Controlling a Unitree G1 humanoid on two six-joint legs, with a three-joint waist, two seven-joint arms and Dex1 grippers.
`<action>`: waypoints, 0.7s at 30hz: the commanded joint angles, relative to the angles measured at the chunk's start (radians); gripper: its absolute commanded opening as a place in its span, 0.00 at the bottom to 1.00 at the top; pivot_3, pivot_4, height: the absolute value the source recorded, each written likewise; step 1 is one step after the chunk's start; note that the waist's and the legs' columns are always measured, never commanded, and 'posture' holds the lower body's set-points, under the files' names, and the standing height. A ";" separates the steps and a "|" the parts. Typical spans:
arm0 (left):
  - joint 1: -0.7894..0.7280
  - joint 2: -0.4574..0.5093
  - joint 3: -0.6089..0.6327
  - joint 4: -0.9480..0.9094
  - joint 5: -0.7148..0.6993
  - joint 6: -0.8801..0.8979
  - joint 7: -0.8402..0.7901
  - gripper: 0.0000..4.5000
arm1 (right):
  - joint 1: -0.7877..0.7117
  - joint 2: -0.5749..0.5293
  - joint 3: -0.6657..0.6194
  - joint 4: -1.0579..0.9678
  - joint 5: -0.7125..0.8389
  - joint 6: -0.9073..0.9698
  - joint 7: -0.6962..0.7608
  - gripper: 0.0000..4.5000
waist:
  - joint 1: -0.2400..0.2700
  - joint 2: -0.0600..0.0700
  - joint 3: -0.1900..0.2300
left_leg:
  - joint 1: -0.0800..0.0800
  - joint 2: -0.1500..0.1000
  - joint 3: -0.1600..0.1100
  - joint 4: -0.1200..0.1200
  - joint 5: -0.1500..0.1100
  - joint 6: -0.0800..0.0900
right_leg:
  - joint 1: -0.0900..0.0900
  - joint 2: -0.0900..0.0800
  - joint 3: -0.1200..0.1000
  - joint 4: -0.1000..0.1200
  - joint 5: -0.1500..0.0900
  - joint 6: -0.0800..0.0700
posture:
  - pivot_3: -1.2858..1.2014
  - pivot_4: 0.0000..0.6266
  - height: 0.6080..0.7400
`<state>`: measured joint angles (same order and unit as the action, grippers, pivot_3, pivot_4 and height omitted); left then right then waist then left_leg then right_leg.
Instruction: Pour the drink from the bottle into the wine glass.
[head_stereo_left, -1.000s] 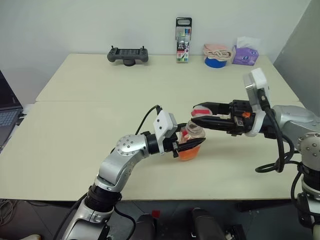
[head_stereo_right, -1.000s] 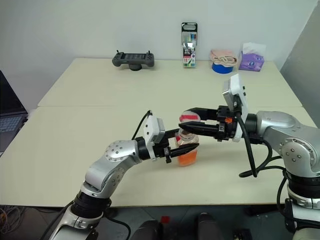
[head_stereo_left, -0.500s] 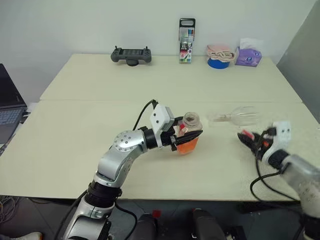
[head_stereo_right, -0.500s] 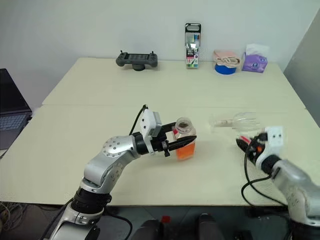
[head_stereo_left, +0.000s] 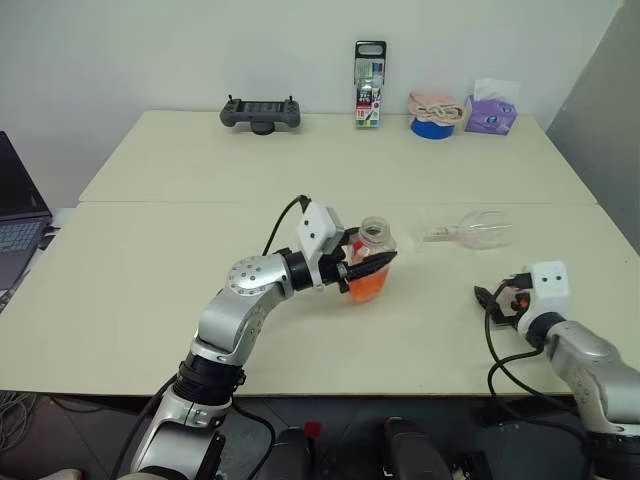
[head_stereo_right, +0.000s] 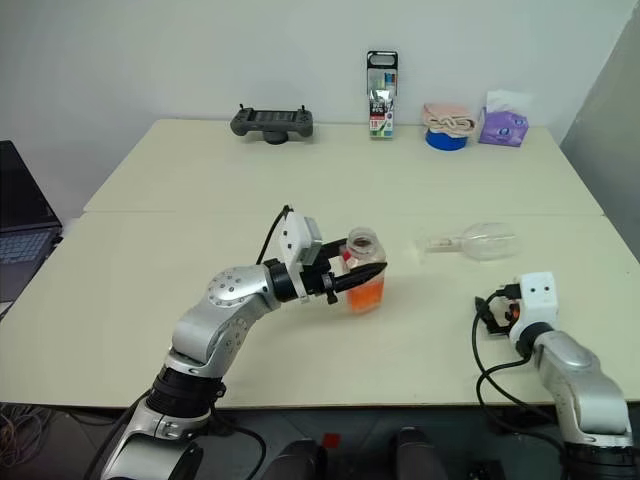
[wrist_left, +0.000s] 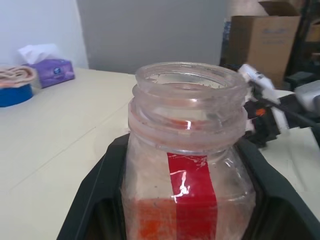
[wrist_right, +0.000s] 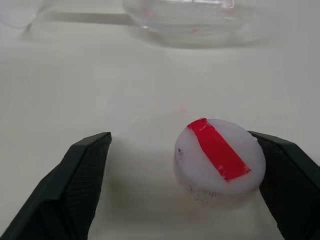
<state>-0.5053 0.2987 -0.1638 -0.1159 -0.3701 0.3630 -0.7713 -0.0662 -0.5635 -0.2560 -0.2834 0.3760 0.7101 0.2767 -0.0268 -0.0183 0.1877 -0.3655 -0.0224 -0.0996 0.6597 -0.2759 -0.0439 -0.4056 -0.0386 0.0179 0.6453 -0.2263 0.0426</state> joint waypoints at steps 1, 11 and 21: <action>-0.039 -0.008 0.031 0.008 0.008 -0.047 0.011 0.48 | -0.044 -0.057 -0.018 -0.071 0.010 0.030 0.040 1.00 | -0.002 0.000 0.000 | 0.000 0.000 0.000 0.000 0.000 0.000 | 0.000 0.000 0.000 0.000 0.000 0.000 | 0.52 0.24 1.00; -0.091 0.012 0.147 0.114 0.045 -0.069 0.127 0.48 | -0.184 -0.103 0.051 -0.214 0.152 0.089 0.218 1.00 | -0.002 0.000 0.000 | -0.001 0.000 -0.001 0.000 0.000 0.000 | 0.000 0.000 -0.001 0.000 0.000 0.000 | 0.52 0.24 1.00; -0.152 0.095 0.356 0.377 0.123 -0.189 0.362 0.48 | -0.535 0.145 0.467 -0.099 0.011 0.085 0.145 1.00 | -0.006 -0.001 0.001 | -0.001 0.001 -0.005 0.000 0.000 0.000 | -0.001 0.002 -0.003 0.001 0.000 0.000 | 0.52 0.24 1.00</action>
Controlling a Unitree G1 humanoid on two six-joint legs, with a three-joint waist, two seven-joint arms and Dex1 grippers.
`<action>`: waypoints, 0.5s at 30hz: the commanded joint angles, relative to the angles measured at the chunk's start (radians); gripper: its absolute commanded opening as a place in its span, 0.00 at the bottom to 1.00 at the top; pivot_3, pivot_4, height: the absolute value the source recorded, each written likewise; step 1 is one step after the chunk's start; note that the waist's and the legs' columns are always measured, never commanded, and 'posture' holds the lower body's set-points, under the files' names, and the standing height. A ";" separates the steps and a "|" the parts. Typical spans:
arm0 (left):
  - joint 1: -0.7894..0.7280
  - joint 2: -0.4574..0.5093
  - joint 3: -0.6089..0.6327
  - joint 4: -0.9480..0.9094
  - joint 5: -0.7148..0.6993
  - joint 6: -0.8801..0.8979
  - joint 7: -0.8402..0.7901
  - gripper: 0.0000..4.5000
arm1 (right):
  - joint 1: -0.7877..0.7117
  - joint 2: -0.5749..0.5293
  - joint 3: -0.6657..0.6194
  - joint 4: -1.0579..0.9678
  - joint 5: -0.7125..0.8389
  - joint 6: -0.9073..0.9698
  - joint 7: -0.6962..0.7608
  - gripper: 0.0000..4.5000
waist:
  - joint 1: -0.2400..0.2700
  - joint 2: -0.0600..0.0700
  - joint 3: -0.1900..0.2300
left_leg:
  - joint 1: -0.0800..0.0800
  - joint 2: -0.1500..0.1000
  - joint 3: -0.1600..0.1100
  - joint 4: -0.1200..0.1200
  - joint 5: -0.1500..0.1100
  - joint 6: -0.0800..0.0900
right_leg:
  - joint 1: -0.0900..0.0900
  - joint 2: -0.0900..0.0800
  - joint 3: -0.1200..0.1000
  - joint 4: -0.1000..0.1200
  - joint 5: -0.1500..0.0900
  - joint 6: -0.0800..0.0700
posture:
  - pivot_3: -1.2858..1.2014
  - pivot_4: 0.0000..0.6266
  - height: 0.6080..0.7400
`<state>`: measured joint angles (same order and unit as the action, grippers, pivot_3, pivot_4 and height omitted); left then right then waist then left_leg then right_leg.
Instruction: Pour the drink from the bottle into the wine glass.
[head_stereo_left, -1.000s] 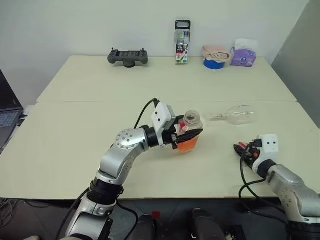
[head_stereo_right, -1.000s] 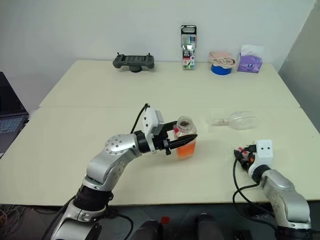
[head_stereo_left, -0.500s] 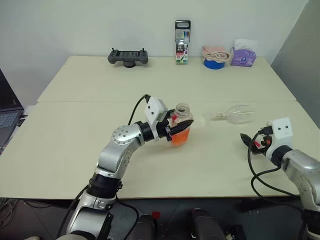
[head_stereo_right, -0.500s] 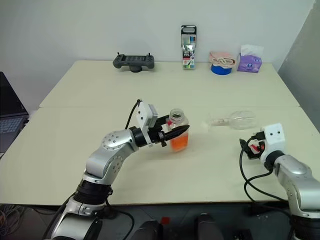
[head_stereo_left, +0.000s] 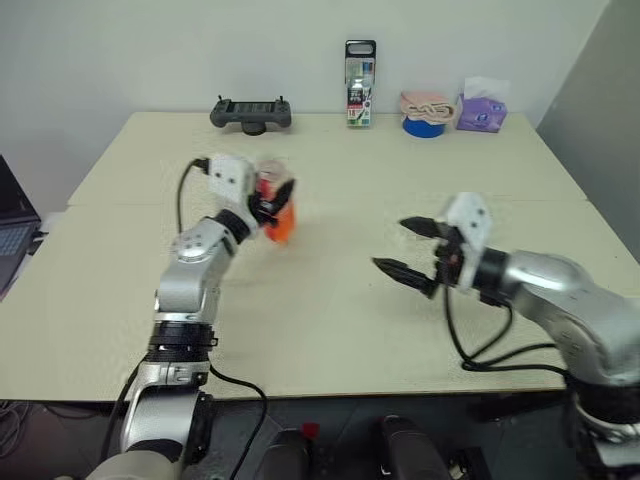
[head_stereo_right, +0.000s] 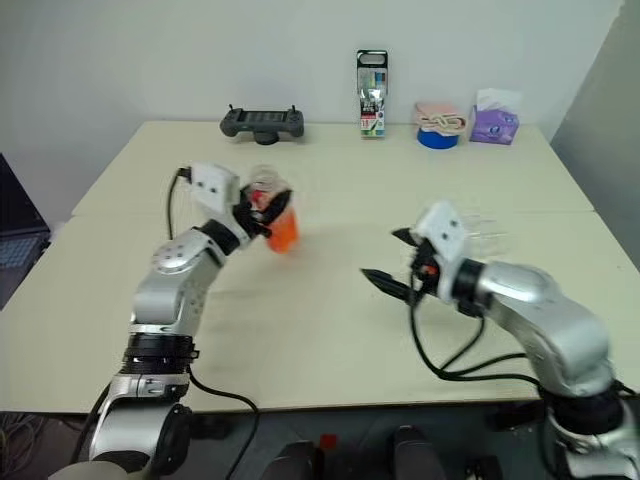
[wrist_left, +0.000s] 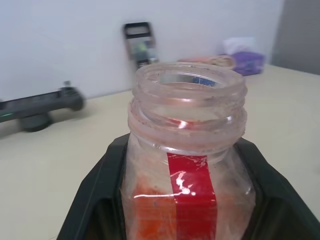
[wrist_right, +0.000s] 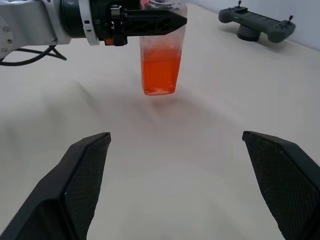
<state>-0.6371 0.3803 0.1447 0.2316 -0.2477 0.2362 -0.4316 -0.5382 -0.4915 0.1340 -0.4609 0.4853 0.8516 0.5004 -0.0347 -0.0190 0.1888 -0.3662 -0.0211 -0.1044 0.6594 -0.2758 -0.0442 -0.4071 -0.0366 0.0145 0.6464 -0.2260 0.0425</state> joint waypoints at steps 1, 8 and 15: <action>-0.022 0.014 0.060 0.047 -0.006 -0.074 0.025 0.48 | -0.081 0.110 0.092 0.104 -0.116 -0.075 -0.091 1.00 | 0.005 0.000 0.000 | 0.000 0.000 0.000 0.000 0.000 0.000 | -0.001 0.000 0.000 0.000 0.000 0.000 | 0.52 0.24 1.00; -0.042 0.035 0.124 0.200 -0.009 -0.187 0.051 0.48 | -0.161 0.271 0.133 0.231 -0.174 -0.178 -0.078 1.00 | 0.017 -0.002 -0.001 | -0.019 -0.004 -0.001 0.002 0.005 -0.009 | -0.018 -0.006 0.000 -0.001 0.006 -0.003 | 0.52 0.24 1.00; -0.037 0.026 0.120 0.260 -0.002 -0.237 0.060 0.48 | -0.134 0.270 0.150 0.191 -0.167 -0.170 -0.002 1.00 | 0.013 -0.002 -0.001 | -0.017 -0.003 -0.001 0.002 0.002 -0.005 | -0.017 -0.004 -0.001 0.001 0.007 -0.004 | 0.52 0.24 1.00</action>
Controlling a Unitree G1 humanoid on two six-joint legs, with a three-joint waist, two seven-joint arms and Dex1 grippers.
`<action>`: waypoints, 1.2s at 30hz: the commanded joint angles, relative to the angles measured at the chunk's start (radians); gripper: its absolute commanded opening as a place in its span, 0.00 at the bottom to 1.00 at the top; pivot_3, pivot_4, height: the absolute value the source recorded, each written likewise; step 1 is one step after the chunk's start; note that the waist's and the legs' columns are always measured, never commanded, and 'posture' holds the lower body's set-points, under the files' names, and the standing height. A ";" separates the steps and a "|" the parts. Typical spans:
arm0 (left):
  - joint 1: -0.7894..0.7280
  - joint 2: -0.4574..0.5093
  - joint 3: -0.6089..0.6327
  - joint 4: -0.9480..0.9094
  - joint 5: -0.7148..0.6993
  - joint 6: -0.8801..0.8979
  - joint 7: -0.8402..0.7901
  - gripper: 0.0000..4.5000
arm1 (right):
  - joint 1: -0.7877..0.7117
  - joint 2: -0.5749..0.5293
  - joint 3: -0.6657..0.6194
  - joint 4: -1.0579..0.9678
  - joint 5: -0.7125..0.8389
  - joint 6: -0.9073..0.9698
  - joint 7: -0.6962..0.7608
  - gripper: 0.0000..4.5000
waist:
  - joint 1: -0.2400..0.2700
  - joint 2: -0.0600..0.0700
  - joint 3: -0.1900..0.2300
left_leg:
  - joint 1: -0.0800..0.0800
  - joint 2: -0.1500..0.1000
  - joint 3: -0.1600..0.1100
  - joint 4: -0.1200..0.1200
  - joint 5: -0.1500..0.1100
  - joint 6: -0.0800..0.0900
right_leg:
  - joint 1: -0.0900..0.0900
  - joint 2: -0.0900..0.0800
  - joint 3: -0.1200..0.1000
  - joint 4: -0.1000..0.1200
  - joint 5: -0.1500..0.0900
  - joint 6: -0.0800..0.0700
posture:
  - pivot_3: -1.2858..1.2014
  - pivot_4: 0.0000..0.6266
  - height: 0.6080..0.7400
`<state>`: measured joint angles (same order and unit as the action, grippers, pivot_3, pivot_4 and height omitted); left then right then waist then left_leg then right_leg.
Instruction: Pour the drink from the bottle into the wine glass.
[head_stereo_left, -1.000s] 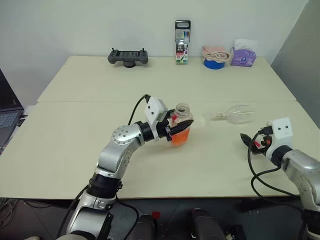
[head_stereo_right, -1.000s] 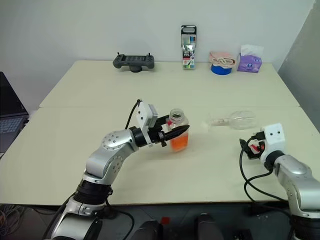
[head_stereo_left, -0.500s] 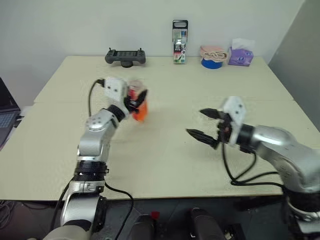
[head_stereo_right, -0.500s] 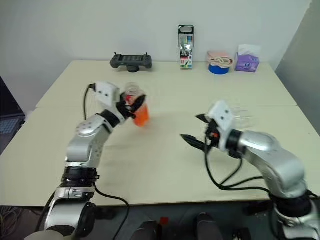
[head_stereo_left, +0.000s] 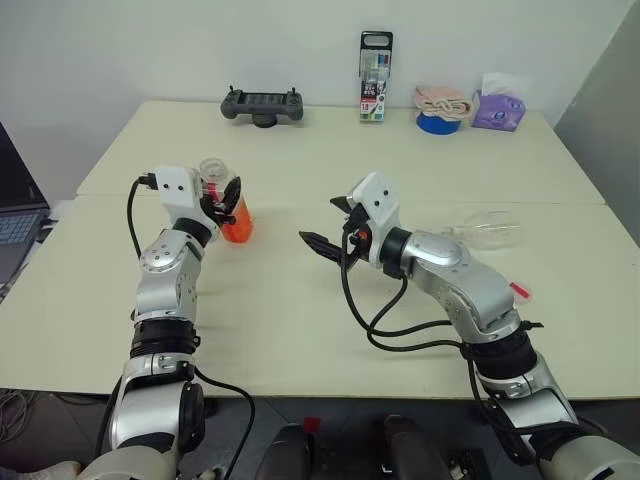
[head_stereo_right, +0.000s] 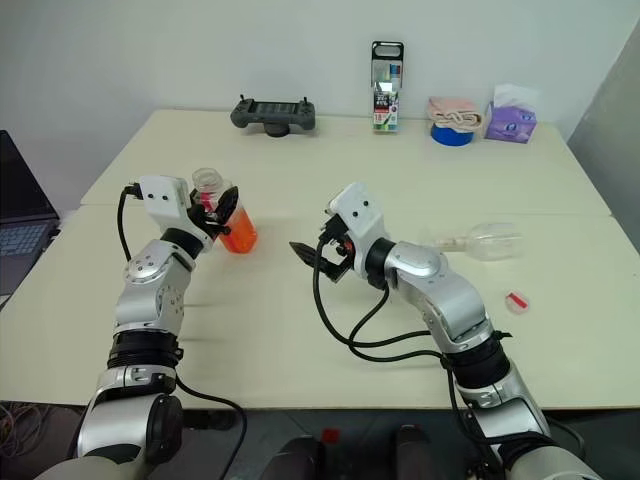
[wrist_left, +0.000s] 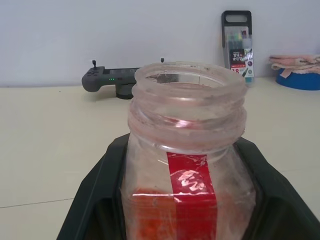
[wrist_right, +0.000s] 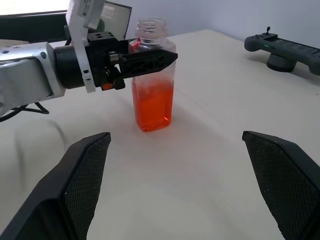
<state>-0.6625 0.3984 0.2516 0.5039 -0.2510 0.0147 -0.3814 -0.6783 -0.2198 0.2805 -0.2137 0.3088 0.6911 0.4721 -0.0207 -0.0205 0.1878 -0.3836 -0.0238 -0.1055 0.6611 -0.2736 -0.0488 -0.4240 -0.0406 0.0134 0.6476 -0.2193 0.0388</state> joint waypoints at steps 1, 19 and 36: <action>-0.006 0.007 0.012 -0.015 0.000 -0.012 0.010 0.48 | 0.010 -0.005 0.004 -0.061 0.007 -0.006 0.032 1.00 | -0.003 0.000 0.000 | 0.000 0.001 0.000 0.000 0.000 0.000 | 0.000 0.001 0.000 0.000 0.000 0.000 | 0.52 0.24 1.00; 0.057 -0.001 0.002 -0.101 -0.008 0.056 0.035 0.95 | 0.018 -0.016 -0.026 -0.053 -0.015 -0.005 0.038 1.00 | -0.010 0.000 0.000 | 0.002 0.001 0.000 0.001 0.000 0.000 | 0.001 0.001 0.000 0.001 0.001 -0.001 | 0.52 0.24 1.00; 0.429 -0.028 0.063 -0.542 -0.055 0.252 0.141 0.95 | 0.047 -0.074 -0.075 -0.053 -0.002 -0.007 0.069 1.00 | -0.011 0.000 0.000 | 0.002 0.002 0.000 0.000 0.000 0.000 | 0.001 0.001 0.002 0.000 0.001 -0.001 | 0.52 0.24 1.00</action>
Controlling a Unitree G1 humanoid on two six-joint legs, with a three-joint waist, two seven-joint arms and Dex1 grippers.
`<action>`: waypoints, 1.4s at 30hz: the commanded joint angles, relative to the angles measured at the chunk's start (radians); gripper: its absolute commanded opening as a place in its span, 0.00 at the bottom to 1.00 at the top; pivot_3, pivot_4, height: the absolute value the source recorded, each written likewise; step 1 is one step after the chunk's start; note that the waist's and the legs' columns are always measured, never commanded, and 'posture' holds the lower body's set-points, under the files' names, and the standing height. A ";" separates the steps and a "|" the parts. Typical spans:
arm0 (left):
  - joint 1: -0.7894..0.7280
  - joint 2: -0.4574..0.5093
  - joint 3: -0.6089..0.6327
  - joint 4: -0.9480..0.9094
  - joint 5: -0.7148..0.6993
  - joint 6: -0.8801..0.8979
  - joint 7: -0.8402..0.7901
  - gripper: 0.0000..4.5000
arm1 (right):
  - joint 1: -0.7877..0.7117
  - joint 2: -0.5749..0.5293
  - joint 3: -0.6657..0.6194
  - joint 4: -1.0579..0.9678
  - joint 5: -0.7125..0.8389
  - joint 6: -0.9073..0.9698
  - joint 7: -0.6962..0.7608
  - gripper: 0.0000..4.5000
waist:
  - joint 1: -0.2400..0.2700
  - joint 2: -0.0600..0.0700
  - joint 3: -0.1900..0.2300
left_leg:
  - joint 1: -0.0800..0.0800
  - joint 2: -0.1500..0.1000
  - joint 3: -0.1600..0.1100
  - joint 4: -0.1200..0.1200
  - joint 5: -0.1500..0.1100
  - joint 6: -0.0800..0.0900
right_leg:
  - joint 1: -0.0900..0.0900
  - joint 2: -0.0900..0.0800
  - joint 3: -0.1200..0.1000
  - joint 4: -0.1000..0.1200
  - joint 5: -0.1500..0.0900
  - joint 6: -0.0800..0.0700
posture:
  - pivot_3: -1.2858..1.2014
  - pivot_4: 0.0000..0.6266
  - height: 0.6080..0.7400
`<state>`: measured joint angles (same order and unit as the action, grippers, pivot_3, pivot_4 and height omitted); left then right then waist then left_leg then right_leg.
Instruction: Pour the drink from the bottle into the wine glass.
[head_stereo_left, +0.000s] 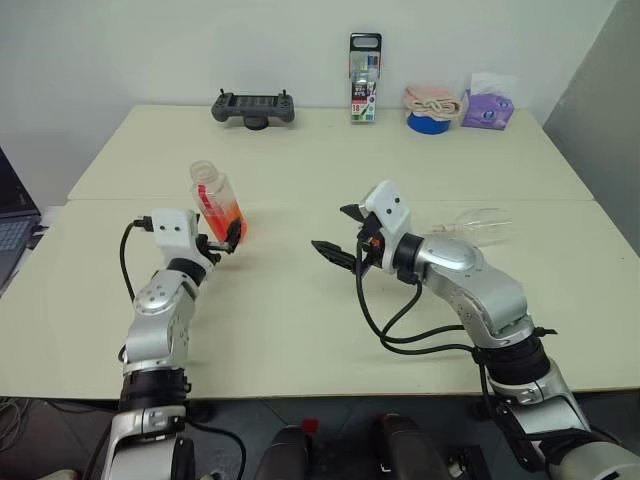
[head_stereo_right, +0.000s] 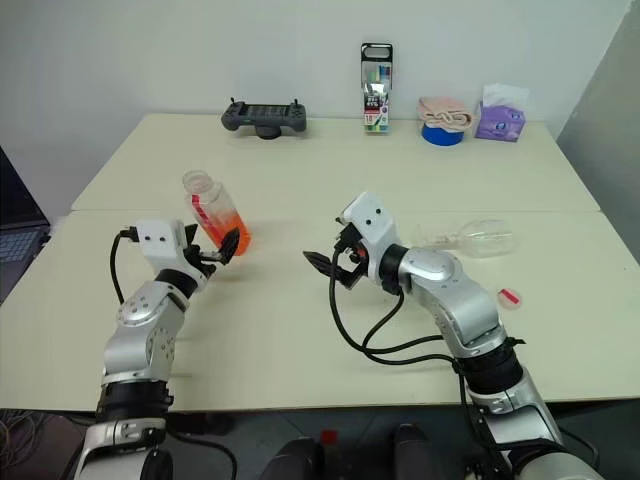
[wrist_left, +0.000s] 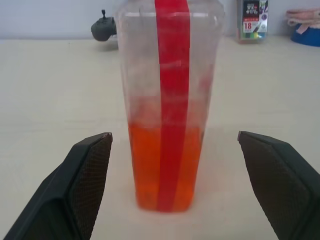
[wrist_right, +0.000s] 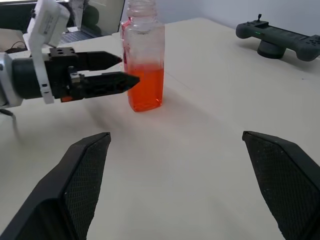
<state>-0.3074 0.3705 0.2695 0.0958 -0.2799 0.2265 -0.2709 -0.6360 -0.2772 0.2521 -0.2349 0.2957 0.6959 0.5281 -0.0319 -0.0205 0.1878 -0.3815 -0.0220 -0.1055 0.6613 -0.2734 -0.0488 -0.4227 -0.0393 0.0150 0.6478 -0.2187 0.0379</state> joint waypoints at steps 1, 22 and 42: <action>0.121 -0.003 0.053 -0.173 -0.030 0.056 0.034 0.95 | 0.011 -0.022 -0.058 -0.037 0.017 -0.009 0.014 1.00 | 0.000 0.000 0.000 | 0.000 0.000 0.000 0.000 0.000 0.000 | 0.000 0.000 0.000 0.000 0.000 0.000 | 0.52 0.24 1.00; 0.085 0.104 -0.430 -0.429 -0.109 0.210 -0.462 0.95 | 0.376 0.407 -0.829 -0.082 0.806 0.211 -0.685 1.00 | -0.016 0.006 -0.002 | 0.005 0.009 0.008 -0.001 0.000 0.002 | 0.003 0.011 0.004 0.001 -0.001 -0.001 | 0.52 0.24 1.00; 0.076 0.066 -0.409 -0.423 -0.064 0.198 -0.414 0.96 | -0.070 0.285 -0.892 0.758 0.742 -0.194 -0.541 0.86 | -0.022 0.007 -0.001 | 0.007 0.017 0.011 -0.001 0.000 0.003 | 0.002 0.020 0.006 0.000 0.002 -0.006 | 0.52 0.24 1.00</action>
<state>-0.2265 0.4351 -0.1597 -0.2982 -0.3449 0.4458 -0.6875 -0.6877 0.0122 -0.6342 0.4820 1.0482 0.5328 -0.0334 -0.0536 -0.0134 0.1864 -0.3744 -0.0053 -0.0947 0.6600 -0.2738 -0.0460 -0.4204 -0.0197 0.0212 0.6477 -0.2172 0.0314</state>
